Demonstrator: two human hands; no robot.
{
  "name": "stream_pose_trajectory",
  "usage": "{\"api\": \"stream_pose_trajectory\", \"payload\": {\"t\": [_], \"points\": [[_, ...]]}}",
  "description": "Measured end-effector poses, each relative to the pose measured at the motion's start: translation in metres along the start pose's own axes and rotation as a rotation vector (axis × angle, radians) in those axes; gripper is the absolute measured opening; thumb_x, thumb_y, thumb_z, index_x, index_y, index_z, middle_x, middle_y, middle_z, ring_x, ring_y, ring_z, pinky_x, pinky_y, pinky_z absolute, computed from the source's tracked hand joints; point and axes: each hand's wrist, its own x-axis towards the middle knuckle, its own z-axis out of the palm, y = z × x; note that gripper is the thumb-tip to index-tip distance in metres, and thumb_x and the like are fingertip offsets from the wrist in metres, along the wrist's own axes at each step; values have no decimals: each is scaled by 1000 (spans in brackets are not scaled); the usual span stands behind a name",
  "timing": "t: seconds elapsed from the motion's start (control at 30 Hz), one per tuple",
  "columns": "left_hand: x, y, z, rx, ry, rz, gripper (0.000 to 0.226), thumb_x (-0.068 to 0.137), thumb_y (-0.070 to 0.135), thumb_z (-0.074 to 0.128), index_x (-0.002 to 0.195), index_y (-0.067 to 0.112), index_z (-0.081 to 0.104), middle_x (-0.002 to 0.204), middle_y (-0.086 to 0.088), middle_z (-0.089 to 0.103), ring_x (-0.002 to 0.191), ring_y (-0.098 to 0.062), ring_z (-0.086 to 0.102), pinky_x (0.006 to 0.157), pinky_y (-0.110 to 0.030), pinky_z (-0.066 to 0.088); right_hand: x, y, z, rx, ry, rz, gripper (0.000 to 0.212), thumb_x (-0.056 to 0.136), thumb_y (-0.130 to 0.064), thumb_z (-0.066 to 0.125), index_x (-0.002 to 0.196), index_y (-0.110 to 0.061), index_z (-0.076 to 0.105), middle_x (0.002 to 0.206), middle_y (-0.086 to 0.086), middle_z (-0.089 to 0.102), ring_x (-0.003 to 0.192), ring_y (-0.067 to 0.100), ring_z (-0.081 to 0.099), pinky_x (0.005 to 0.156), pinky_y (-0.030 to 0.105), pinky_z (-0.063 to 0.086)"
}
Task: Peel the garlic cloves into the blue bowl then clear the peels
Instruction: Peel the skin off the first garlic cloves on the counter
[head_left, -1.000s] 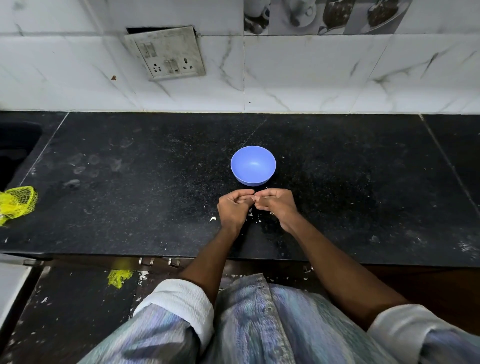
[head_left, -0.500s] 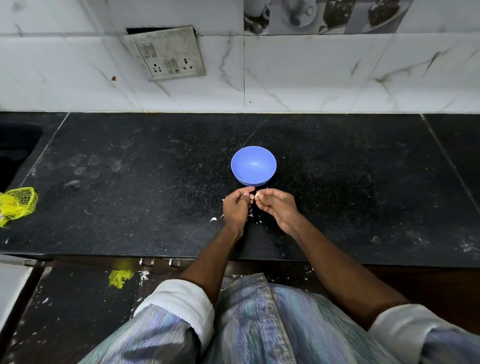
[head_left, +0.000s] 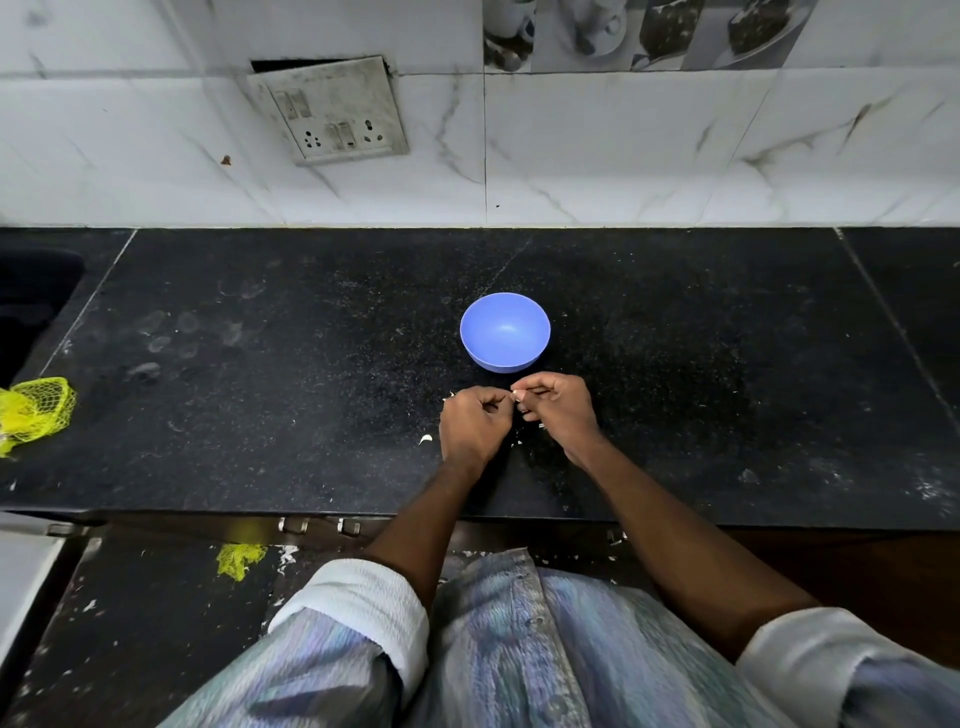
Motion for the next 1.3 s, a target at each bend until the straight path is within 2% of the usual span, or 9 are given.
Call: {"api": "stream_pose_trajectory", "payload": {"t": [0.13, 0.23, 0.4, 0.57, 0.77, 0.97, 1.1, 1.3], "points": [[0, 1, -1, 14, 22, 17, 7, 88, 26, 78, 90, 25, 84, 85, 8, 79, 74, -9, 72, 68, -33, 60, -1, -1, 1, -5, -25, 3, 13, 93, 2, 70, 96, -7, 78, 85, 12, 78, 75, 23, 73, 77, 37, 64], [0, -1, -2, -39, 3, 34, 8, 88, 22, 77, 86, 23, 84, 77, 7, 78, 69, -10, 71, 66, -37, 59, -1, -1, -1, -15, -32, -6, 16, 92, 3, 69, 97, -9, 79, 86, 9, 78, 74, 18, 72, 75, 30, 61], [-2, -5, -1, -54, -19, 61, 15, 89, 24, 73, 79, 17, 82, 68, -3, 73, 67, -26, 70, 63, -40, 56, -5, -2, -3, 9, -52, 7, 17, 92, 4, 69, 98, -9, 79, 88, 6, 79, 71, 11, 68, 70, 22, 56], [-2, -4, 0, -106, 12, 38, 8, 89, 21, 77, 86, 20, 85, 73, 7, 77, 68, -9, 72, 67, -35, 59, -6, -5, -3, 34, -70, 11, 15, 93, 3, 69, 102, -6, 79, 87, 8, 79, 70, 11, 67, 68, 20, 56], [-1, 2, 1, -246, 8, -71, 8, 88, 22, 78, 84, 22, 85, 67, 10, 75, 59, -2, 66, 63, -29, 57, -4, -6, -3, 53, -13, 41, 13, 92, 4, 69, 101, -3, 76, 85, 14, 77, 67, 11, 67, 66, 23, 55], [1, 2, 4, -306, -13, -119, 7, 87, 27, 83, 83, 22, 84, 64, 5, 74, 54, -3, 60, 59, -30, 54, -4, -7, -2, 40, 13, 53, 11, 91, 3, 72, 94, -6, 77, 81, 10, 77, 66, 11, 67, 65, 24, 54], [-1, 4, 3, -345, -20, -119, 8, 88, 25, 83, 84, 19, 84, 67, 3, 76, 55, -4, 60, 57, -26, 51, -5, -9, -1, 80, 9, 89, 12, 91, 4, 70, 97, -4, 76, 83, 12, 77, 66, 11, 67, 65, 24, 54], [-3, 7, 5, -357, -19, -127, 6, 89, 20, 81, 85, 17, 83, 69, 5, 77, 58, -3, 64, 59, -27, 56, -9, -12, -1, 176, 1, 137, 15, 92, 5, 69, 102, -3, 76, 82, 9, 77, 65, 9, 66, 64, 20, 55]]}}
